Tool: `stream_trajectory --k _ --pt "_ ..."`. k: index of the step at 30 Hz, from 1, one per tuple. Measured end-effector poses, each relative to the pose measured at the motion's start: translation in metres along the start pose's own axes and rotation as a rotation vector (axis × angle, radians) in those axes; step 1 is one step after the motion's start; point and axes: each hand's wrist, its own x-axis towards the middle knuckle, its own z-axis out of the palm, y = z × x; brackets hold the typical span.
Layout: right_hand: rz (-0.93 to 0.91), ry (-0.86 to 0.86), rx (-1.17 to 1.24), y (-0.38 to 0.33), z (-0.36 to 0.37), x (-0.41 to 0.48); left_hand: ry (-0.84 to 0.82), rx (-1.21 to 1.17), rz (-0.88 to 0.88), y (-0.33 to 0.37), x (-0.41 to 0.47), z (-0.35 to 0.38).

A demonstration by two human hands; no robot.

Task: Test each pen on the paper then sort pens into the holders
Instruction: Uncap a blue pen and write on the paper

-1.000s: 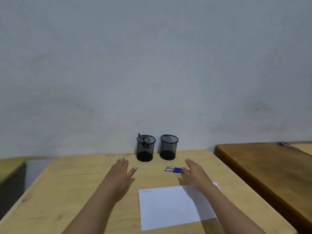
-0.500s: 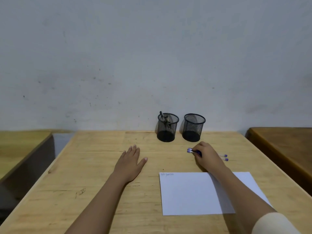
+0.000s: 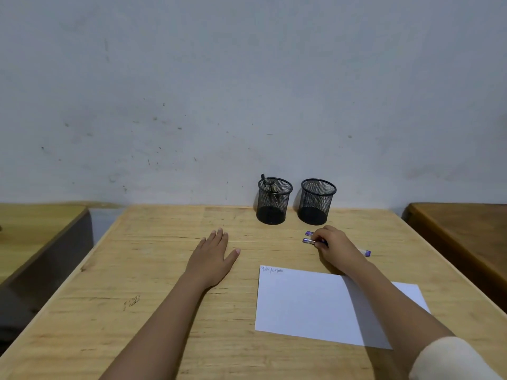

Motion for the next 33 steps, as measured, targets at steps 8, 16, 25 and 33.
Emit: stream_trajectory --k 8,16,25,33 --pt "-0.169 0.06 0.212 -0.042 -0.004 -0.004 0.072 -0.604 -0.007 0.035 -0.008 -0.011" --pt "-0.206 0.033 0.399 -0.069 -0.022 -0.021 0.154 -0.905 0.169 0.084 -0.02 -0.031" --pt "-0.056 -0.038 0.69 -0.039 -0.056 -0.05 0.278 -1.109 0.161 0.068 -0.027 -0.037" --pt "0.199 0.148 1.442 -0.058 -0.029 -0.062 0.168 -1.083 0.269 0.096 -0.031 -0.036"
